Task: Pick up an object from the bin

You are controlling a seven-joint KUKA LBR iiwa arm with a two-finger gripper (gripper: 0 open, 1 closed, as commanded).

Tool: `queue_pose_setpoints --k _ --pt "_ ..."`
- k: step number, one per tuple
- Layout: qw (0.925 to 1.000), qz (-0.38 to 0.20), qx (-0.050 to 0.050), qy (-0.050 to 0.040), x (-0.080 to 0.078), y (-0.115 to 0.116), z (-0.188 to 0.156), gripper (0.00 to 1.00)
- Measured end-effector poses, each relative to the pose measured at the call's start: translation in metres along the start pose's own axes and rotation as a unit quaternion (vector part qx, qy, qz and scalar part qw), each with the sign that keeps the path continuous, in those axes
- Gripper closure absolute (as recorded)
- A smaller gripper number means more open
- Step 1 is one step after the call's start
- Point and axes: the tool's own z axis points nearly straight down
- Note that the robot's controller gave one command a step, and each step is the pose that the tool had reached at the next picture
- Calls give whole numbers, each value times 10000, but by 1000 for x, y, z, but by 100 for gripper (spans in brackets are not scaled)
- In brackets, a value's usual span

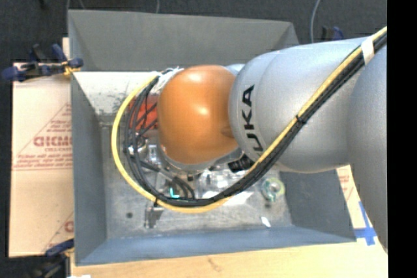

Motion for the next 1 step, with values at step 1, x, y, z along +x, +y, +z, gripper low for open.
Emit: queue_pose_setpoints --k 1 --pt "9998 -183 24 -27 -23 -71 28 0"
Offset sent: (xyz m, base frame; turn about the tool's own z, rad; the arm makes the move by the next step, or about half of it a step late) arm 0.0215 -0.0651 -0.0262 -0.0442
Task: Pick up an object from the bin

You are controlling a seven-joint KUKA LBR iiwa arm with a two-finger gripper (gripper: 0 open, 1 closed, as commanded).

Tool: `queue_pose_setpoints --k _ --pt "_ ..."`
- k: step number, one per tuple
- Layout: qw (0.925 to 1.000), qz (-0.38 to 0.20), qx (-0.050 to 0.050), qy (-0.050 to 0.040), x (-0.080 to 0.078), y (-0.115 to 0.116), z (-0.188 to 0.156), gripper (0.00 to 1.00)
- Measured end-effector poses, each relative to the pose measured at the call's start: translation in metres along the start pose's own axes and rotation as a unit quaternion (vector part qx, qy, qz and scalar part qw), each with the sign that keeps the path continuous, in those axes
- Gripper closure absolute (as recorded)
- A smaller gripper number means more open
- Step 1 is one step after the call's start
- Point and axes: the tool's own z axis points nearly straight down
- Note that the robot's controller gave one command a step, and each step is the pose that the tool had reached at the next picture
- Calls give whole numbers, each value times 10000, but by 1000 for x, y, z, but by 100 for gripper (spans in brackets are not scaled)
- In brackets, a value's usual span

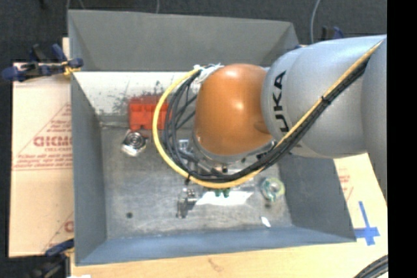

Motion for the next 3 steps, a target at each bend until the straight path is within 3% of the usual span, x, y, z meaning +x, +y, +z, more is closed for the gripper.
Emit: queue_pose_setpoints --k 1,2,3 --pt "9972 -752 -3 2 -26 -70 36 0" --pt "9889 -1484 -36 -13 -65 -122 99 0" --pt "9891 -1475 -26 -24 -66 -122 97 100"
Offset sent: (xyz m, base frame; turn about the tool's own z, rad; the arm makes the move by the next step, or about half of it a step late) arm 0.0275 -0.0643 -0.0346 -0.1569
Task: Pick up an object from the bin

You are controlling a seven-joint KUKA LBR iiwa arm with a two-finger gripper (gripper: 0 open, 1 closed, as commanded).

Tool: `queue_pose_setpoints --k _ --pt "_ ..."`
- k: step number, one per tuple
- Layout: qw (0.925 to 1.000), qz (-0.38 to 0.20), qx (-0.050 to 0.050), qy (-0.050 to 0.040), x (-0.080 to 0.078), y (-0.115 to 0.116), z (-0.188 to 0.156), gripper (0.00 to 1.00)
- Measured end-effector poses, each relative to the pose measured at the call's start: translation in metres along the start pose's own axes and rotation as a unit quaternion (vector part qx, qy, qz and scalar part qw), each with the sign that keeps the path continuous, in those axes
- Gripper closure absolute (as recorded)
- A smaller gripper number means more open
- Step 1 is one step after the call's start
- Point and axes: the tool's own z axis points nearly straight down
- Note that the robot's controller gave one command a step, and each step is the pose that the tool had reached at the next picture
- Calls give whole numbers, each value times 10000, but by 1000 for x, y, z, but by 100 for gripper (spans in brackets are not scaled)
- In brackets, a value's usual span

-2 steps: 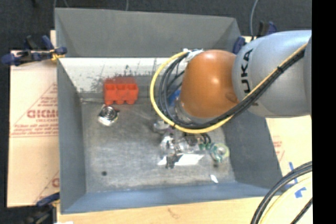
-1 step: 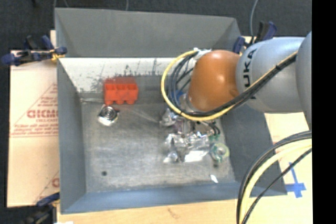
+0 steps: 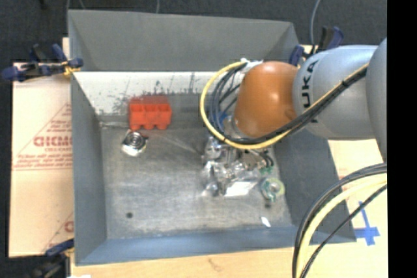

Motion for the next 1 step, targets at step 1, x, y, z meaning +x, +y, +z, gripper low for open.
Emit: queue_pose_setpoints --k 1 --pt "9963 -860 22 -23 -12 5 -211 100"
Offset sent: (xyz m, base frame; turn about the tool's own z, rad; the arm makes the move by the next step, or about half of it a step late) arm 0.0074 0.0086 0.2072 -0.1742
